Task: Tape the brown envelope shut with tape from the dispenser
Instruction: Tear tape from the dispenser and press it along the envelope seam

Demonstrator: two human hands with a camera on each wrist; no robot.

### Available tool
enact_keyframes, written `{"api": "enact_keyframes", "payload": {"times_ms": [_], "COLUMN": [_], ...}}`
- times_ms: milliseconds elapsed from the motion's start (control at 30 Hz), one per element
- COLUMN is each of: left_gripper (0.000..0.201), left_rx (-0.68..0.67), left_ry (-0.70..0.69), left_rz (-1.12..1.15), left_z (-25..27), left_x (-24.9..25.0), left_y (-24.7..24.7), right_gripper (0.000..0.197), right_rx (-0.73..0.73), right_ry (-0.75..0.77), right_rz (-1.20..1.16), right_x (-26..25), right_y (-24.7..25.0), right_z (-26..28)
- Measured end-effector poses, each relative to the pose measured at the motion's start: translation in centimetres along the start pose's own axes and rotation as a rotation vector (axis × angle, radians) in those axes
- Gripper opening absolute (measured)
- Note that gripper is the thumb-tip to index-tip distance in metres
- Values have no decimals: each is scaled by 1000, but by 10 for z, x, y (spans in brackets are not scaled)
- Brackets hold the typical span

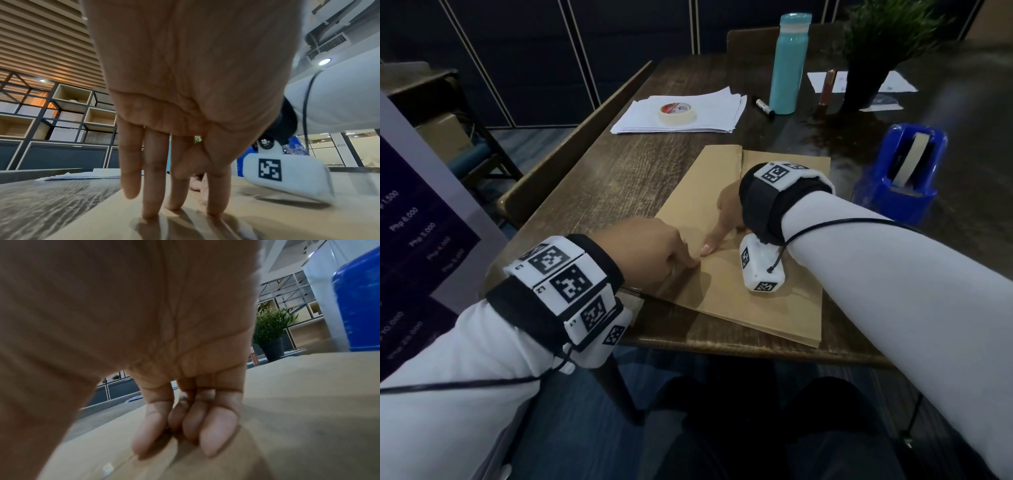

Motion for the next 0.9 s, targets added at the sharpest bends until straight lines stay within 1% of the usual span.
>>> {"api": "enact_keyframes", "payload": {"times_ms": [200,333,467,533,633,800,900], "left_gripper": [50,47,48,48,46,42,40], "left_rx": [-12,9,16,11,28,47,29], "left_ry": [8,13,16,18,16,13,20], "left_rz": [19,34,44,45,44,28,35], "left_z": [-4,-3,-4,-4,-4,-3,-3], "left_x": [-2,-2,-3,-4,-3,0,-2], "left_y": [0,-1,-1,-1,1,1,-1], "right_gripper": [67,60,48,46,52,72,73], "right_rx": [-103,-86,-101,-104,-121,-50,-68], "right_ry": [-6,4,30,38,29,-16,-24], "right_rz": [30,7,-103,-133,-144,60,60], "right_x": [2,9,14,13,6,-5,-5], "right_y": [0,4,3,3,4,5,5], "right_z": [-12,-15,-16,-13,-8,-10,-9]}}
Point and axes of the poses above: each hand's wrist, its own z-axis away from the middle knuckle, its own y-axis out of the back of the hand, x = y × z, the point moved 4 cm from there along -z, towards the middle knuckle, and after that the axes turned 5 degrees about x, right-handed, at the moved point
